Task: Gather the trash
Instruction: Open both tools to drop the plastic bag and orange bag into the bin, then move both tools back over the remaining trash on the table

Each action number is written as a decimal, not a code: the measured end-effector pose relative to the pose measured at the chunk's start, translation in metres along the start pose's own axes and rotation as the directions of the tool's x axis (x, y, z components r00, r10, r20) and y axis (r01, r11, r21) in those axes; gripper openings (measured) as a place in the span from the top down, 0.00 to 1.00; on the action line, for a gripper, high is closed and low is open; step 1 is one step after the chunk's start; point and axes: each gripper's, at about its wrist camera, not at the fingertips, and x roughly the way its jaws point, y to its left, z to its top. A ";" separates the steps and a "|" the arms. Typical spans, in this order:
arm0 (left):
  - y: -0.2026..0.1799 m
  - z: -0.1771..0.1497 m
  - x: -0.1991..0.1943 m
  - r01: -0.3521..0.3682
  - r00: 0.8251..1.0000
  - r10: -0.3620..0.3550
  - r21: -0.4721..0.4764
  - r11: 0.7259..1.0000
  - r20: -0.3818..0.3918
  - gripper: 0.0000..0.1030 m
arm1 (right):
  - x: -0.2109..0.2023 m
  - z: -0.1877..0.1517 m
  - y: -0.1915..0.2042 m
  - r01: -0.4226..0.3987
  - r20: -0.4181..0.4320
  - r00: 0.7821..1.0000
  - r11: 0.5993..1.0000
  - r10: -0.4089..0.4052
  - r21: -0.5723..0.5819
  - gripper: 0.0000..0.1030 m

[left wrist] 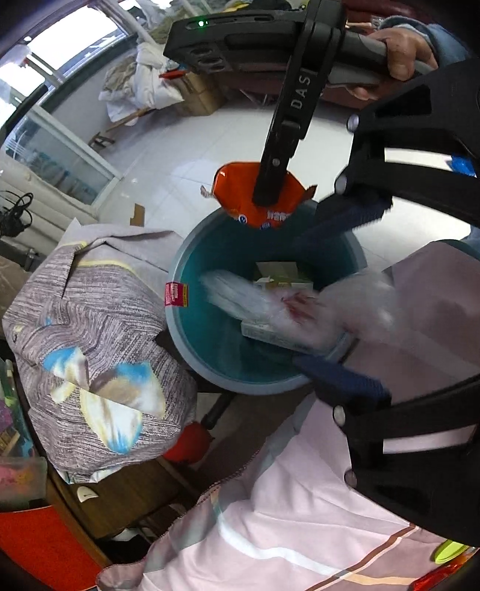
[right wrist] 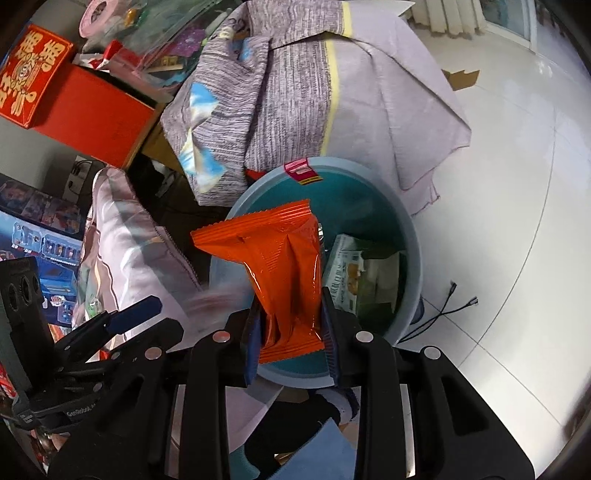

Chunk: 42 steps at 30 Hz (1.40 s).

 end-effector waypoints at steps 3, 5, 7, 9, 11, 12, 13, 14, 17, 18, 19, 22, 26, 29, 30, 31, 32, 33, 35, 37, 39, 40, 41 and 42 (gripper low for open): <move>0.002 -0.003 0.000 -0.009 1.000 0.009 -0.009 1.000 0.005 0.20 | 0.002 0.003 0.000 0.001 -0.005 1.000 1.000 -0.001 -0.002 0.72; 0.005 -0.004 -0.001 -0.014 1.000 0.014 -0.015 1.000 0.003 0.18 | 0.005 0.003 0.002 -0.003 -0.009 1.000 1.000 0.003 -0.004 0.72; 0.008 -0.006 -0.001 -0.016 1.000 0.016 -0.023 1.000 0.000 0.16 | 0.009 0.003 0.004 -0.007 -0.018 1.000 1.000 0.006 -0.007 0.71; 0.011 -0.009 -0.003 -0.017 1.000 0.017 -0.031 0.999 -0.006 0.15 | 0.013 0.003 0.008 -0.011 -0.029 1.000 1.000 0.011 -0.010 0.69; 0.014 -0.012 -0.005 -0.013 1.000 0.013 -0.041 0.999 -0.007 0.13 | 0.018 0.003 0.014 -0.011 -0.038 0.999 1.000 0.010 -0.023 0.56; 0.016 -0.014 -0.008 -0.012 1.000 0.011 -0.045 0.999 -0.004 0.12 | 0.019 0.003 0.017 -0.012 -0.039 0.999 1.000 0.011 -0.027 0.43; 0.017 -0.015 -0.009 -0.012 1.000 0.012 -0.048 0.999 -0.001 0.11 | 0.019 0.003 0.020 -0.008 -0.038 0.999 0.999 0.007 -0.031 0.39; 0.018 -0.017 -0.012 -0.012 1.000 0.013 -0.052 0.999 0.003 0.10 | 0.020 0.003 0.022 -0.003 -0.039 0.999 0.999 0.001 -0.034 0.37; 0.021 -0.022 -0.017 -0.013 1.000 0.013 -0.055 0.998 0.006 0.09 | 0.021 0.005 0.024 0.007 -0.044 0.999 1.000 -0.008 -0.019 0.29; 0.022 -0.024 -0.018 -0.014 1.000 0.014 -0.054 0.998 0.006 0.09 | 0.020 0.005 0.023 0.012 -0.044 0.999 1.000 -0.012 -0.019 0.29; 0.023 -0.025 -0.019 -0.015 1.000 0.015 -0.053 0.998 0.007 0.09 | 0.019 0.004 0.024 0.023 -0.044 0.999 1.000 -0.024 -0.018 0.29; 0.026 -0.031 -0.023 -0.015 1.000 0.016 -0.061 0.998 0.010 0.08 | 0.018 0.002 0.024 0.044 -0.049 0.998 0.999 -0.045 -0.014 0.26; 0.032 -0.037 -0.028 -0.009 1.000 0.010 -0.082 0.997 0.013 0.08 | 0.016 -0.002 0.027 0.062 -0.060 0.996 0.998 -0.062 -0.006 0.26; 0.035 -0.042 -0.035 -0.010 1.000 0.012 -0.089 0.996 0.025 0.08 | 0.013 -0.006 0.032 0.072 -0.061 0.996 0.997 -0.072 -0.006 0.26; 0.036 -0.043 -0.038 -0.010 0.999 0.013 -0.091 0.996 0.030 0.08 | 0.012 -0.006 0.034 0.071 -0.062 0.996 0.997 -0.071 -0.006 0.26; 0.037 -0.045 -0.042 -0.010 0.999 0.014 -0.095 0.995 0.037 0.08 | 0.011 -0.008 0.037 0.070 -0.061 0.996 0.997 -0.071 -0.009 0.26; 0.038 -0.047 -0.045 -0.010 0.999 0.014 -0.099 0.995 0.041 0.08 | 0.009 -0.009 0.040 0.073 -0.058 0.996 0.997 -0.073 -0.014 0.26; 0.039 -0.049 -0.047 -0.009 0.999 0.014 -0.103 0.995 0.047 0.08 | 0.008 -0.010 0.043 0.075 -0.056 0.996 0.997 -0.076 -0.020 0.26; 0.043 -0.052 -0.055 -0.008 0.998 0.014 -0.111 0.994 0.060 0.08 | 0.004 -0.013 0.050 0.074 -0.054 0.996 0.997 -0.076 -0.032 0.25; 0.045 -0.056 -0.061 -0.006 0.997 0.014 -0.117 0.993 0.071 0.08 | 0.001 -0.017 0.058 0.073 -0.050 0.996 0.996 -0.075 -0.044 0.22; 0.046 -0.060 -0.069 -0.004 0.996 0.014 -0.119 0.993 0.084 0.08 | -0.002 -0.020 0.065 0.073 -0.047 0.996 0.996 -0.076 -0.057 0.22; 0.047 -0.063 -0.072 -0.006 0.996 0.017 -0.119 0.993 0.090 0.08 | -0.003 -0.023 0.070 0.074 -0.047 0.996 0.995 -0.077 -0.066 0.22; 0.048 -0.065 -0.076 -0.008 0.995 0.020 -0.119 0.993 0.096 0.08 | -0.004 -0.024 0.073 0.074 -0.047 0.996 0.995 -0.078 -0.071 0.22; 0.050 -0.068 -0.079 -0.010 0.995 0.022 -0.121 0.993 0.102 0.07 | -0.004 -0.026 0.077 0.075 -0.048 0.996 0.994 -0.078 -0.076 0.22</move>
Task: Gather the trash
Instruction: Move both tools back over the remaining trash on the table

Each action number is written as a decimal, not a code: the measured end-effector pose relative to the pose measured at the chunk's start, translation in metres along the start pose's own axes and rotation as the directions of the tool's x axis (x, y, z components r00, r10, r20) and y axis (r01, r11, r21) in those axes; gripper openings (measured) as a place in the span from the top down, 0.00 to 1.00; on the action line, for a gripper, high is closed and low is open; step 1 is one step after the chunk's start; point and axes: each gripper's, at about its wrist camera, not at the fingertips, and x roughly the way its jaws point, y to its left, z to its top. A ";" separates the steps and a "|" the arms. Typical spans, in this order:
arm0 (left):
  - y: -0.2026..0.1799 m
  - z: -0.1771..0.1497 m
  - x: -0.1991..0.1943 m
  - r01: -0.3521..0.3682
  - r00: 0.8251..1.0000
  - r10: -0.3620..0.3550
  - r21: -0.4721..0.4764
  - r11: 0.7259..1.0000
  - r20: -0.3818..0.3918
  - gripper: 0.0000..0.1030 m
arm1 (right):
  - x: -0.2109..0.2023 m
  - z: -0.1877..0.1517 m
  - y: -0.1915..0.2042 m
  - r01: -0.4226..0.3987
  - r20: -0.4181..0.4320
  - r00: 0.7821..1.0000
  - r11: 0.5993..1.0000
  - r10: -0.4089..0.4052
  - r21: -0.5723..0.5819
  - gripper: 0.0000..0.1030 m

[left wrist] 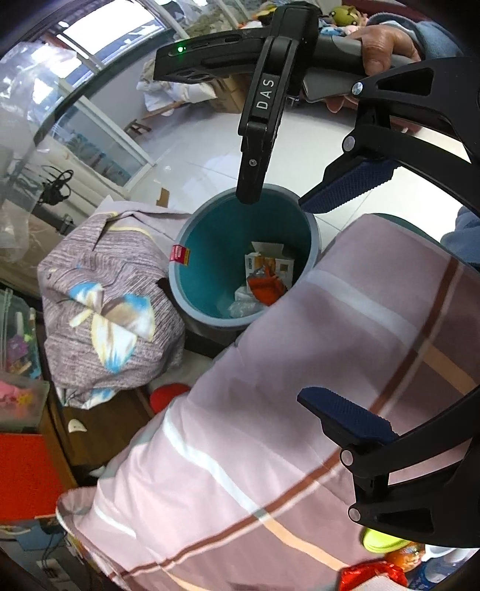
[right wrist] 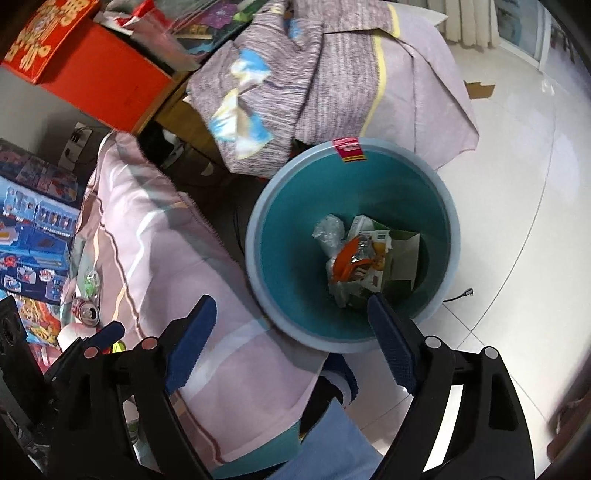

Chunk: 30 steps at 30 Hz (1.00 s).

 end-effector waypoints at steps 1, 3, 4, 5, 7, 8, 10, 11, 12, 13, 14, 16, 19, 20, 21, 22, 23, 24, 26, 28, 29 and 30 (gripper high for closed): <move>0.002 -0.002 -0.004 -0.001 1.000 0.001 -0.004 1.000 0.005 0.07 | 0.000 -0.002 0.005 0.001 -0.002 1.000 1.000 -0.001 -0.007 0.22; 0.010 -0.007 -0.011 -0.001 1.000 0.001 -0.018 1.000 0.014 0.06 | 0.000 -0.004 0.013 0.003 -0.006 1.000 1.000 -0.003 -0.021 0.22; 0.014 -0.010 -0.015 -0.001 1.000 0.002 -0.028 1.000 0.020 0.06 | 0.000 -0.006 0.018 0.005 -0.009 1.000 1.000 -0.005 -0.028 0.22; 0.019 -0.014 -0.019 -0.003 1.000 0.004 -0.036 0.999 0.025 0.06 | 0.001 -0.008 0.024 0.006 -0.013 1.000 0.999 -0.006 -0.038 0.22; 0.029 -0.019 -0.027 -0.010 0.999 0.011 -0.050 0.999 0.035 0.06 | 0.003 -0.011 0.035 0.003 -0.020 1.000 0.998 -0.004 -0.055 0.22; 0.036 -0.024 -0.033 -0.016 0.999 0.019 -0.062 0.998 0.043 0.06 | 0.005 -0.013 0.042 0.001 -0.026 1.000 0.998 -0.003 -0.068 0.22; 0.048 -0.032 -0.042 -0.028 0.998 0.032 -0.085 0.996 0.056 0.06 | 0.008 -0.017 0.056 -0.001 -0.038 0.999 0.996 -0.002 -0.092 0.22; 0.057 -0.037 -0.049 -0.033 0.997 0.040 -0.104 0.994 0.063 0.06 | 0.010 -0.019 0.066 -0.004 -0.046 0.999 0.994 -0.001 -0.110 0.22; 0.064 -0.041 -0.054 -0.036 0.997 0.045 -0.119 0.992 0.068 0.06 | 0.012 -0.022 0.076 -0.007 -0.053 0.999 0.991 0.000 -0.131 0.22; 0.071 -0.046 -0.060 -0.040 0.996 0.051 -0.135 0.990 0.074 0.06 | 0.014 -0.024 0.084 -0.008 -0.059 0.998 0.989 -0.001 -0.146 0.22; 0.082 -0.052 -0.067 -0.049 0.995 0.062 -0.156 0.987 0.080 0.06 | 0.017 -0.027 0.097 -0.010 -0.067 0.998 0.985 -0.001 -0.171 0.22; 0.100 -0.062 -0.080 -0.064 0.993 0.082 -0.187 0.980 0.091 0.06 | 0.022 -0.033 0.121 -0.020 -0.087 0.996 0.976 0.001 -0.216 0.22; 0.130 -0.078 -0.103 -0.088 0.986 0.118 -0.245 0.965 0.113 0.06 | 0.031 -0.042 0.153 -0.031 -0.108 0.994 0.961 0.001 -0.276 0.22; 0.143 -0.086 -0.113 -0.096 0.983 0.134 -0.273 0.957 0.122 0.06 | 0.035 -0.046 0.167 -0.035 -0.118 0.993 0.953 -0.001 -0.300 0.22; 0.152 -0.092 -0.120 -0.100 0.981 0.144 -0.293 0.951 0.130 0.06 | 0.040 -0.050 0.181 -0.042 -0.131 0.991 0.946 0.000 -0.322 0.22; 0.165 -0.101 -0.130 -0.108 0.977 0.161 -0.321 0.941 0.142 0.06 | 0.043 -0.053 0.190 -0.048 -0.139 0.990 0.940 0.001 -0.337 0.22; 0.173 -0.107 -0.137 -0.114 0.974 0.173 -0.340 0.934 0.147 0.06 | 0.047 -0.058 0.204 -0.053 -0.153 0.988 0.932 -0.003 -0.359 0.22; 0.185 -0.116 -0.145 -0.122 0.969 0.190 -0.365 0.923 0.155 0.06 | 0.052 -0.064 0.218 -0.059 -0.163 0.987 0.922 -0.005 -0.383 0.22; 0.203 -0.131 -0.159 -0.134 0.962 0.218 -0.408 0.903 0.164 0.06 | 0.058 -0.073 0.240 -0.075 -0.184 0.983 0.904 -0.004 -0.421 0.22; 0.221 -0.147 -0.171 -0.143 0.955 0.242 -0.452 0.881 0.170 0.06 | 0.065 -0.083 0.263 -0.091 -0.203 0.979 0.881 -0.006 -0.463 0.22; 0.232 -0.156 -0.177 -0.147 0.950 0.259 -0.480 0.865 0.175 0.05 | 0.068 -0.086 0.273 -0.096 -0.210 0.978 0.873 -0.008 -0.477 0.22; 0.239 -0.162 -0.181 -0.155 0.945 0.276 -0.502 0.851 0.177 0.05 | 0.070 -0.089 0.280 -0.102 -0.218 0.976 0.867 -0.008 -0.489 0.22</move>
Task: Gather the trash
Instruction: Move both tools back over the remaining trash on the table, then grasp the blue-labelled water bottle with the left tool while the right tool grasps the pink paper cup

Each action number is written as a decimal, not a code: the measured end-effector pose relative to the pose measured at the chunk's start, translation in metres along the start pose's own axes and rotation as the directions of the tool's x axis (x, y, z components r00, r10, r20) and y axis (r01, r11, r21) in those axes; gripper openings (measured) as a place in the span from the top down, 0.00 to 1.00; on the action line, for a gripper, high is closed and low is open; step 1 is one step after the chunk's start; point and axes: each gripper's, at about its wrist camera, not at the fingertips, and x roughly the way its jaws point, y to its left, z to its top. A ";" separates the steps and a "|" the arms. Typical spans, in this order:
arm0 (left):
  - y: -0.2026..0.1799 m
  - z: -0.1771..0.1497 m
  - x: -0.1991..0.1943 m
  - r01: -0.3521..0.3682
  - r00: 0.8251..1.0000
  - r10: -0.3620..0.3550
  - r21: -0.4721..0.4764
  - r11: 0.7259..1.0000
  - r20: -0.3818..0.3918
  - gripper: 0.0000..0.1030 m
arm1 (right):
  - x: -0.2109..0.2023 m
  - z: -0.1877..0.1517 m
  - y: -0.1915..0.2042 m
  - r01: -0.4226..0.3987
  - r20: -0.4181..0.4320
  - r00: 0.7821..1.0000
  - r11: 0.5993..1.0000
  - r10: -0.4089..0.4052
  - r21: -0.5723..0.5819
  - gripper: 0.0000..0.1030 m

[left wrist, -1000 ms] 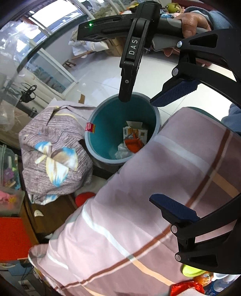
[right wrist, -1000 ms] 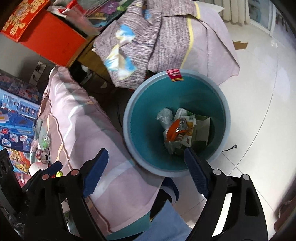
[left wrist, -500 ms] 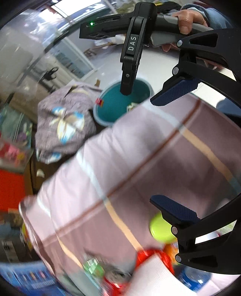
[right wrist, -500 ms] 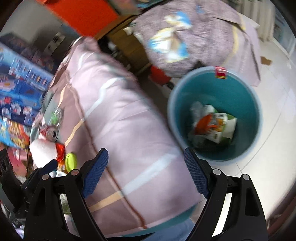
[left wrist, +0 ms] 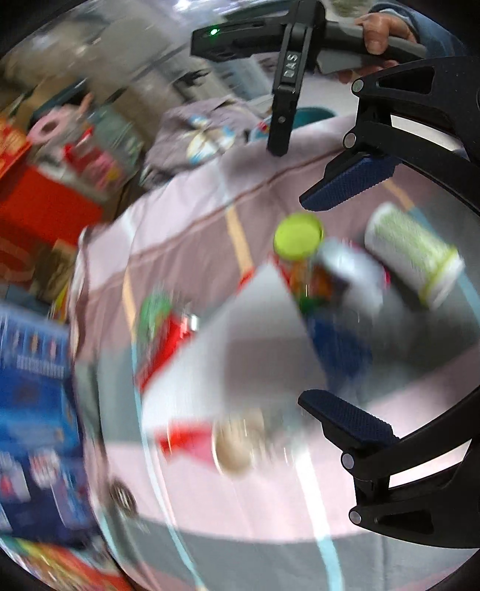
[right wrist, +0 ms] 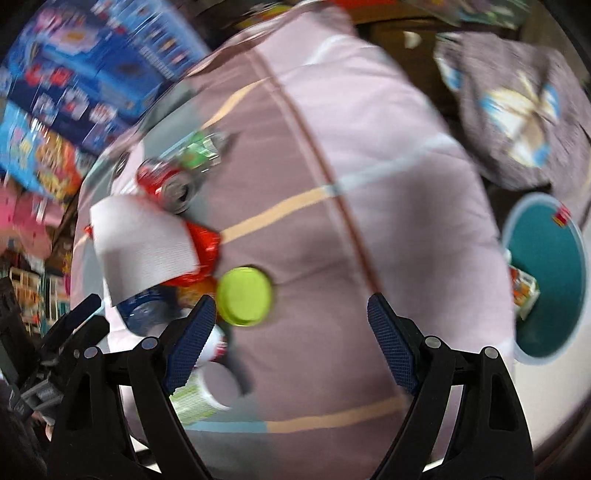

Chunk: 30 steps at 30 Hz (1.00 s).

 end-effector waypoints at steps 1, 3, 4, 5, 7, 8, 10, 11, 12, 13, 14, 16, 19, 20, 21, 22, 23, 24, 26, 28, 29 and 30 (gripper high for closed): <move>0.011 -0.001 -0.003 -0.020 1.000 0.020 -0.027 0.999 0.014 0.05 | 0.003 0.002 0.008 -0.004 -0.007 1.000 1.000 0.004 -0.013 0.22; 0.032 -0.003 -0.004 -0.046 0.998 0.049 -0.093 0.995 0.028 0.05 | 0.007 0.005 0.022 -0.011 -0.011 1.000 0.999 0.011 -0.030 0.22; 0.039 -0.003 -0.001 -0.050 0.998 0.053 -0.118 0.992 0.024 0.05 | 0.010 0.006 0.026 -0.012 -0.013 1.000 0.999 0.011 -0.033 0.22; 0.043 -0.004 0.002 -0.054 0.998 0.057 -0.133 0.990 0.017 0.05 | 0.012 0.007 0.029 -0.014 -0.019 1.000 0.999 0.013 -0.034 0.22; 0.047 -0.006 0.010 -0.054 0.999 0.054 -0.151 0.987 -0.007 0.05 | 0.016 0.007 0.031 -0.013 -0.028 1.000 0.999 0.012 -0.033 0.22; 0.047 -0.008 0.015 -0.045 0.999 0.042 -0.151 0.987 -0.019 0.05 | 0.017 0.007 0.031 -0.008 -0.033 0.999 0.999 0.007 -0.032 0.22; 0.042 -0.010 0.022 -0.039 0.999 0.034 -0.135 0.990 -0.035 0.05 | 0.021 0.006 0.030 -0.004 -0.042 0.999 1.000 0.003 -0.022 0.22; 0.038 -0.009 0.027 -0.043 0.999 0.039 -0.123 0.992 -0.038 0.05 | 0.023 0.007 0.029 -0.002 -0.047 0.999 1.000 0.001 -0.014 0.22; 0.034 -0.009 0.031 -0.052 0.998 0.048 -0.111 0.992 -0.039 0.05 | 0.026 0.008 0.030 0.001 -0.049 0.999 1.000 -0.001 -0.008 0.22; 0.031 -0.009 0.036 -0.078 0.996 0.075 -0.096 0.992 -0.037 0.05 | 0.027 0.008 0.029 0.003 -0.051 0.999 1.000 -0.003 -0.004 0.22; 0.032 -0.010 0.039 -0.091 0.995 0.088 -0.090 0.992 -0.039 0.05 | 0.028 0.008 0.029 0.004 -0.053 0.999 1.000 -0.004 0.000 0.22; 0.033 -0.012 0.049 -0.100 0.994 0.095 -0.095 0.990 -0.059 0.05 | 0.030 0.008 0.030 0.007 -0.058 0.998 1.000 -0.006 0.002 0.22; 0.045 -0.014 0.056 -0.108 0.992 0.099 -0.114 0.988 -0.083 0.05 | 0.031 0.009 0.033 0.013 -0.061 0.998 1.000 -0.013 -0.001 0.22; 0.050 -0.016 0.055 -0.098 0.993 0.088 -0.126 0.987 -0.083 0.05 | 0.031 0.009 0.036 0.015 -0.063 0.998 1.000 -0.015 -0.004 0.22; 0.057 -0.017 0.052 -0.086 0.994 0.075 -0.143 0.986 -0.080 0.05 | 0.032 0.009 0.038 0.017 -0.065 0.998 1.000 -0.017 -0.008 0.22; 0.062 -0.018 0.049 -0.082 0.995 0.072 -0.151 0.985 -0.074 0.05 | 0.033 0.009 0.041 0.018 -0.067 0.998 1.000 -0.019 -0.012 0.22; 0.069 -0.020 0.045 -0.083 0.995 0.074 -0.157 0.984 -0.064 0.05 | 0.035 0.010 0.045 0.019 -0.071 0.997 1.000 -0.020 -0.018 0.22; 0.075 -0.020 0.041 -0.089 0.995 0.080 -0.161 0.983 -0.058 0.04 | 0.036 0.010 0.049 0.019 -0.074 0.997 1.000 -0.020 -0.024 0.22; 0.091 -0.023 0.031 -0.103 0.994 0.096 -0.183 0.978 -0.046 0.04 | 0.040 0.010 0.058 0.019 -0.081 0.996 0.999 -0.022 -0.041 0.22; 0.104 -0.027 0.025 -0.107 0.994 0.100 -0.213 0.971 -0.042 0.04 | 0.043 0.009 0.067 0.017 -0.087 0.996 0.998 -0.022 -0.056 0.22; 0.111 -0.028 0.022 -0.105 0.994 0.098 -0.234 0.967 -0.041 0.04 | 0.045 0.008 0.072 0.018 -0.090 0.996 0.998 -0.024 -0.065 0.22; 0.117 -0.029 0.021 -0.102 0.995 0.095 -0.249 0.963 -0.040 0.04 | 0.046 0.008 0.076 0.020 -0.093 0.995 0.997 -0.026 -0.070 0.22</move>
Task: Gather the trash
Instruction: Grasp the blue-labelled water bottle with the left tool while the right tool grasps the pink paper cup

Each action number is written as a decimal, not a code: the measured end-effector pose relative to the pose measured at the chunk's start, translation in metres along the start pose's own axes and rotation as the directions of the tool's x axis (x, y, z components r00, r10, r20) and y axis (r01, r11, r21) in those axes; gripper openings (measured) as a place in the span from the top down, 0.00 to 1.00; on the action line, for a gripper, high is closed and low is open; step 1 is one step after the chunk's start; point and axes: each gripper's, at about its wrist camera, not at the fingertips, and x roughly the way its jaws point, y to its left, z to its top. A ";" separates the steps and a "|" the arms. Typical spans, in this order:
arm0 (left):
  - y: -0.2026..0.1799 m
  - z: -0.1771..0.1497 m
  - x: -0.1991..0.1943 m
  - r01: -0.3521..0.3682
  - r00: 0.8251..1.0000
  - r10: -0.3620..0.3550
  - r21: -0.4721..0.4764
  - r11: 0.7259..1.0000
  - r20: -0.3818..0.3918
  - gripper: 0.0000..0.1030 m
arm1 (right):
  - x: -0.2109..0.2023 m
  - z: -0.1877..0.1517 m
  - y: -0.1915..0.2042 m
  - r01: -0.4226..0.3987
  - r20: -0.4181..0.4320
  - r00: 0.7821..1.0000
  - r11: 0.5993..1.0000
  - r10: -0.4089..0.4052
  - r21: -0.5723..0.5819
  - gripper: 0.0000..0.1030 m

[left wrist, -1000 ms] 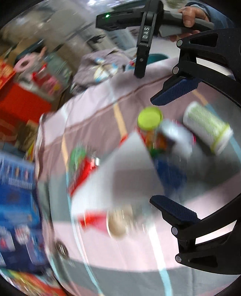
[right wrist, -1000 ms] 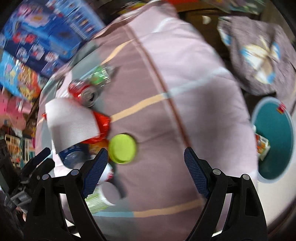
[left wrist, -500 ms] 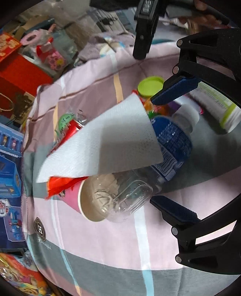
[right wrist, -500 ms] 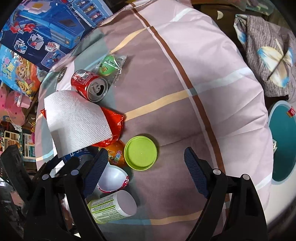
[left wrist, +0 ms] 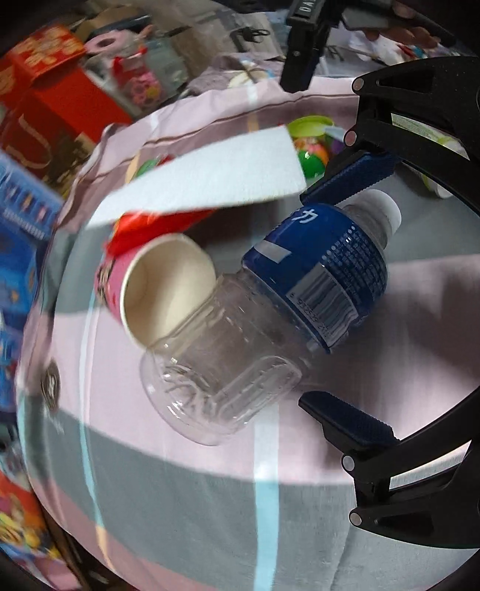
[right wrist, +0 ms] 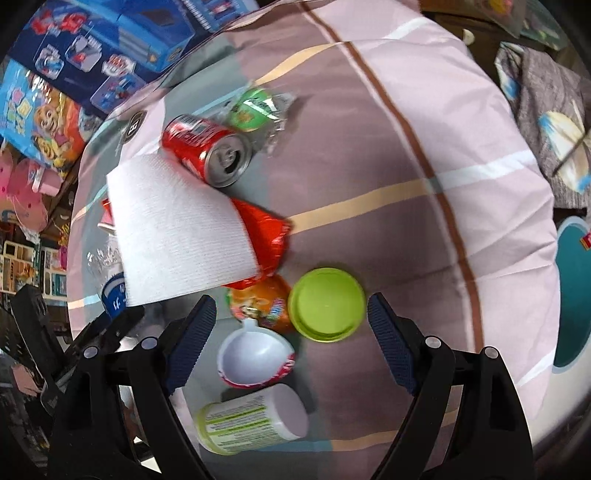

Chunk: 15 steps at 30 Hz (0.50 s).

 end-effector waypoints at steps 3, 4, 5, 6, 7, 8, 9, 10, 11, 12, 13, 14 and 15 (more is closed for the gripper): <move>0.011 0.004 -0.001 0.010 1.000 -0.010 -0.024 1.000 -0.010 0.04 | 0.003 0.002 0.013 0.001 -0.006 1.000 1.000 -0.001 -0.018 0.22; 0.014 0.004 -0.002 0.013 1.000 -0.014 -0.028 1.000 -0.010 0.04 | 0.003 0.003 0.020 0.004 -0.004 1.000 1.000 -0.004 -0.029 0.22; 0.017 0.005 -0.004 0.018 1.000 -0.018 -0.030 0.999 -0.007 0.04 | 0.003 0.004 0.025 0.005 -0.003 1.000 0.999 -0.005 -0.038 0.22; 0.019 0.005 -0.004 0.020 1.000 -0.021 -0.032 0.999 -0.004 0.04 | 0.003 0.005 0.029 0.005 -0.003 1.000 0.999 -0.005 -0.045 0.22; 0.022 0.005 -0.005 0.024 1.000 -0.024 -0.031 0.999 -0.002 0.04 | 0.004 0.006 0.033 0.005 -0.002 1.000 0.999 -0.006 -0.050 0.22; 0.024 0.005 -0.006 0.027 1.000 -0.028 -0.029 0.999 -0.002 0.04 | 0.005 0.008 0.038 0.006 -0.002 1.000 0.998 -0.006 -0.056 0.22; 0.024 0.006 -0.005 0.030 1.000 -0.030 -0.025 0.999 -0.001 0.04 | 0.006 0.009 0.042 0.006 -0.001 1.000 0.998 -0.007 -0.061 0.22; 0.025 0.005 -0.004 0.033 0.999 -0.033 -0.019 0.999 -0.003 0.04 | 0.007 0.010 0.046 0.006 -0.003 1.000 0.998 -0.006 -0.066 0.22; 0.025 0.006 -0.004 0.036 0.999 -0.036 -0.009 0.999 -0.001 0.04 | 0.009 0.011 0.050 0.005 -0.005 1.000 0.997 -0.005 -0.071 0.22; 0.025 0.006 -0.004 0.032 0.999 -0.032 0.004 0.999 0.008 0.11 | 0.011 0.011 0.054 0.004 -0.007 1.000 0.997 -0.004 -0.074 0.22; 0.024 0.006 -0.004 0.022 1.000 -0.022 0.010 1.000 0.015 0.16 | 0.013 0.012 0.057 0.003 -0.011 1.000 0.997 -0.003 -0.078 0.22; 0.025 0.006 -0.005 0.012 1.000 -0.012 0.013 1.000 0.017 0.16 | 0.015 0.012 0.062 0.002 -0.016 1.000 0.997 -0.003 -0.083 0.22; 0.028 0.007 -0.006 0.026 1.000 -0.026 0.005 1.000 0.011 0.16 | 0.016 0.011 0.067 -0.001 -0.019 1.000 0.996 -0.001 -0.090 0.22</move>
